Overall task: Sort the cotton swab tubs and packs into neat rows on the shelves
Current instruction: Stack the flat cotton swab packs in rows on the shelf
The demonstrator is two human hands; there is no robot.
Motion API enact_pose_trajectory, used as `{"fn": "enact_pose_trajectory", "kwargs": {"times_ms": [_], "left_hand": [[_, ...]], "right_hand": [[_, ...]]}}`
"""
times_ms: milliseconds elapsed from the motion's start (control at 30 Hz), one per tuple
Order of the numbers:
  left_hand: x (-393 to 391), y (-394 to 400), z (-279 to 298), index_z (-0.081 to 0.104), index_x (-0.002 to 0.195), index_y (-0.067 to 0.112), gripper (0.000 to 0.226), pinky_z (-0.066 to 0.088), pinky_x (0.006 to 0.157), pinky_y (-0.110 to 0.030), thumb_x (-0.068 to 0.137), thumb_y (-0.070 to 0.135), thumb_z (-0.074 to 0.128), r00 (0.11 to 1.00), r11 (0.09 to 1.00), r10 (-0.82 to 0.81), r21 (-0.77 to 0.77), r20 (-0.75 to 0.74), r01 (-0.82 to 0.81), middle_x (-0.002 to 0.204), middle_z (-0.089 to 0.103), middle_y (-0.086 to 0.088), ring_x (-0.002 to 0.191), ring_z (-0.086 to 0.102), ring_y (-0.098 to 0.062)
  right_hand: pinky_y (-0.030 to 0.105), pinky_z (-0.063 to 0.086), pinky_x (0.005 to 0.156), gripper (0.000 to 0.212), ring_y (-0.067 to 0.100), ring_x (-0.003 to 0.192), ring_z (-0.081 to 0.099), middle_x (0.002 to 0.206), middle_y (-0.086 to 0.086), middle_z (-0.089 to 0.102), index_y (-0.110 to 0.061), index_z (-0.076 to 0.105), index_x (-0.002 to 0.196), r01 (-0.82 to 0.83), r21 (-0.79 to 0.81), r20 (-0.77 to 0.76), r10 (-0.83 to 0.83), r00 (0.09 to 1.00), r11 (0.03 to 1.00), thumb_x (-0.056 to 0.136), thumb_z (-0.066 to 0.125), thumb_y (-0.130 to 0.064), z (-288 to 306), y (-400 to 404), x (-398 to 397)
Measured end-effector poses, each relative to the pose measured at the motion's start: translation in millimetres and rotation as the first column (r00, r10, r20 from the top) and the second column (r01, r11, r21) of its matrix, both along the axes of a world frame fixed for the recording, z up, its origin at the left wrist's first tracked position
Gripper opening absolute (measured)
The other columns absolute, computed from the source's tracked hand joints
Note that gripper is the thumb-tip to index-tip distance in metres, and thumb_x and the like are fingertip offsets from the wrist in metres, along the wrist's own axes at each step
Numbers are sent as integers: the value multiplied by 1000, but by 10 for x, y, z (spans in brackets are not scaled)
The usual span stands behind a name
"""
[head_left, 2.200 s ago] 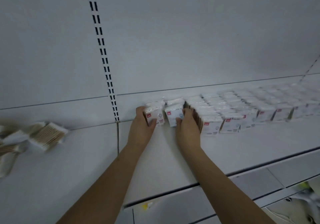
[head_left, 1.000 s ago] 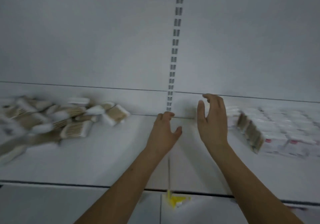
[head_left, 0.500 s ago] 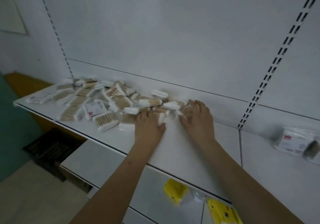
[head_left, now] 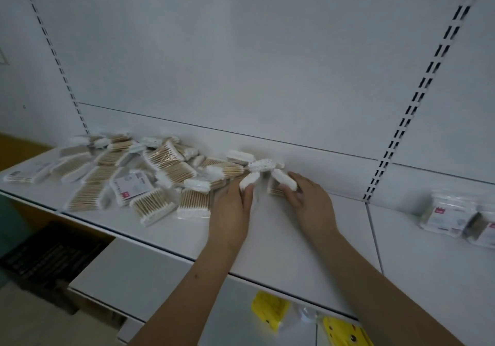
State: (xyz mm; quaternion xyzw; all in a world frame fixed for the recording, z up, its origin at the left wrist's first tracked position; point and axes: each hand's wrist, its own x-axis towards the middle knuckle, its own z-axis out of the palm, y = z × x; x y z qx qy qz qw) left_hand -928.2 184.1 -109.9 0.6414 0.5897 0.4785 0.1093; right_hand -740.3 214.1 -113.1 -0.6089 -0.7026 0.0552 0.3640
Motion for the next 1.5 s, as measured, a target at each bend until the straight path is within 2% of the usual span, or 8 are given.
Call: {"fn": "enact_pose_trajectory", "kwargs": {"times_ms": [300,433,567,633,767,900,1100,1500], "left_hand": [[-54,120,-102,55,128,9,44,51,84,-28,87,18,67,987,973,-153,-169,46,159,116,67,-6,105,64,-21],[-68,23,14,52,130,12,35,42,80,-8,95,12,58,959,967,-237,-56,155,248,115,62,3,103,60,-11],[26,-101,98,42,127,25,26,57,66,-28,102,23,50,906,925,-349,-67,240,374,114,63,1,84,65,-5],[194,-143,181,46,126,20,27,50,51,-20,101,24,54,889,899,-394,-102,234,425,106,65,0,68,65,-2],[674,-186,359,54,110,20,33,47,59,-10,86,21,76,890,899,-397,-99,222,426,93,66,12,69,64,3],[1233,-224,456,64,95,22,23,40,61,-9,79,14,79,851,860,-502,-18,153,510,78,61,12,66,52,-4],[2006,-297,514,70,108,35,17,36,72,-6,93,27,68,747,749,-661,8,63,662,88,62,15,90,54,1],[2989,-265,460,64,101,24,17,44,71,-5,88,16,73,778,772,-628,-142,-18,620,102,68,10,86,62,-2]], "right_hand": [[33,44,61,27,19,73,61,77,-6,61,-20,53,120,82,24,-253,-74,965,996,101,50,-39,84,-83,13],[29,43,59,24,22,71,58,78,2,60,-16,53,119,147,25,-371,-128,920,989,99,56,-31,184,-113,148],[7,37,62,17,19,84,56,94,1,60,-20,59,112,174,40,-417,-142,898,984,98,59,-29,392,-258,446],[15,37,69,14,18,87,55,99,0,60,-25,60,110,196,64,-424,-151,893,979,97,61,-30,517,-390,660],[32,54,73,7,18,82,65,91,-8,67,-31,61,101,215,96,-460,-148,875,972,95,64,-28,729,-808,1129],[21,54,72,18,14,81,70,101,-3,70,-25,61,113,289,81,-360,-242,901,954,95,64,-29,838,-1195,1667],[3,40,67,29,1,80,63,109,-14,63,-27,61,125,362,48,-103,-356,929,931,96,62,-27,952,-1541,2536],[31,45,80,27,12,87,54,110,0,61,-18,67,120,268,-45,323,-240,916,962,94,65,-20,954,-1461,3468]]}}
